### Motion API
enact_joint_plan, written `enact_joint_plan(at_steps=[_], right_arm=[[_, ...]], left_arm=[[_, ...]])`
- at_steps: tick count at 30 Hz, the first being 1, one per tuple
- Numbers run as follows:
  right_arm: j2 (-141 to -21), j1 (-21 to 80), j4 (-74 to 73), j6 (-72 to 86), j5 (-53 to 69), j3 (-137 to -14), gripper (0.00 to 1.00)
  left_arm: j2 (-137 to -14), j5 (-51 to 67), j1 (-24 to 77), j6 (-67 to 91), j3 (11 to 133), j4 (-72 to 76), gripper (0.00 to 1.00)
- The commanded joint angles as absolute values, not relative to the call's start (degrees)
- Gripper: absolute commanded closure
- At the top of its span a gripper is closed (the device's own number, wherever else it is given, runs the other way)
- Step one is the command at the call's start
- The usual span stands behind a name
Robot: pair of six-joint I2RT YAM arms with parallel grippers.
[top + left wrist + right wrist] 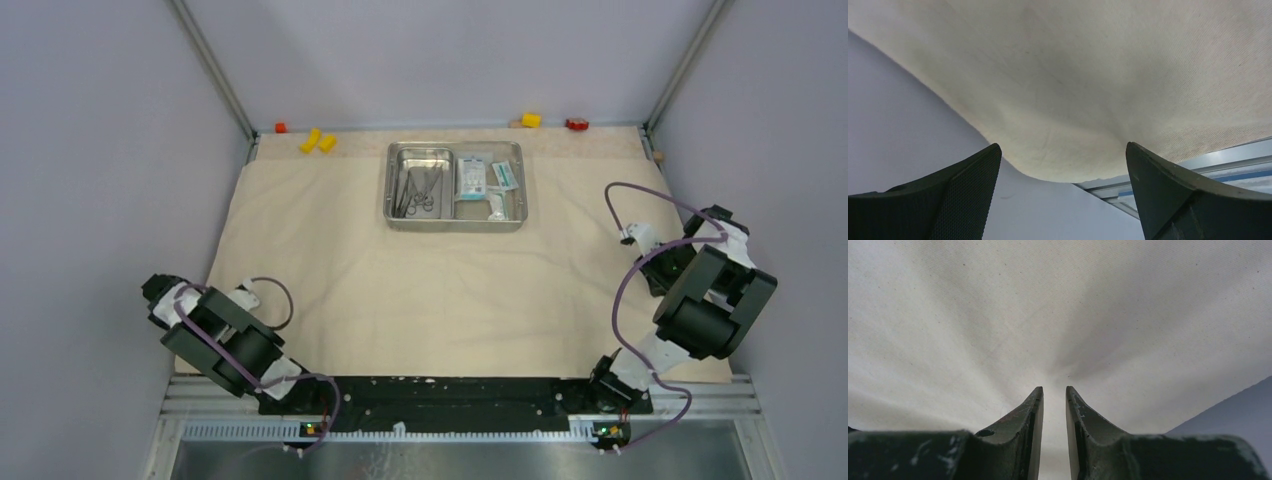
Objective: Open and lay out the surgical kit
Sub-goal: Smooth out the surgical kit at the center of the board.
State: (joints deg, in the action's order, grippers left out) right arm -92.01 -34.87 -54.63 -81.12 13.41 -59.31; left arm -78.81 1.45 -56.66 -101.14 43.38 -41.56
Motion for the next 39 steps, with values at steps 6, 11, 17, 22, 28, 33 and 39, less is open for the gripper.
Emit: enact_joint_plan(at_steps=[6,11,17,22,28,33,39], right_arm=[[-92.0,-34.4,-54.5,-80.5,13.4,-60.5,0.77],[-92.1,-34.3,-55.3,-80.1,14.4,-62.4,0.78],[-92.8,-33.1,-56.6,-78.7,15.7,-64.6,0.78],[-92.6,-32.3,-58.8,-76.5,21.8,-66.6,0.77],[-92.0,-28.3,-53.4,-67.4,28.1,-65.8,0.76],[-93.7,-25.1,-39.2,-51.8,28.8,-66.4,0.75],[-103.0,-24.8,-28.8,-39.6,26.4,-72.8,0.76]], left_arm=[[-84.9,-6.3,-63.3,-108.7,42.1,-37.0,0.04],[-83.8,-6.4,-65.8,-111.3,42.6,-40.1,0.04],[-79.2,0.7,-66.0,-113.4,43.5,-41.5,0.01],[-76.8,18.1,-65.5,-108.7,52.0,-48.0,0.01],[-77.6,27.4,-53.4,-88.0,57.1,-50.7,0.01],[-78.8,30.4,-41.1,-67.7,54.8,-40.2,0.01],[-86.3,31.3,-34.6,-50.8,56.1,-26.8,0.01]])
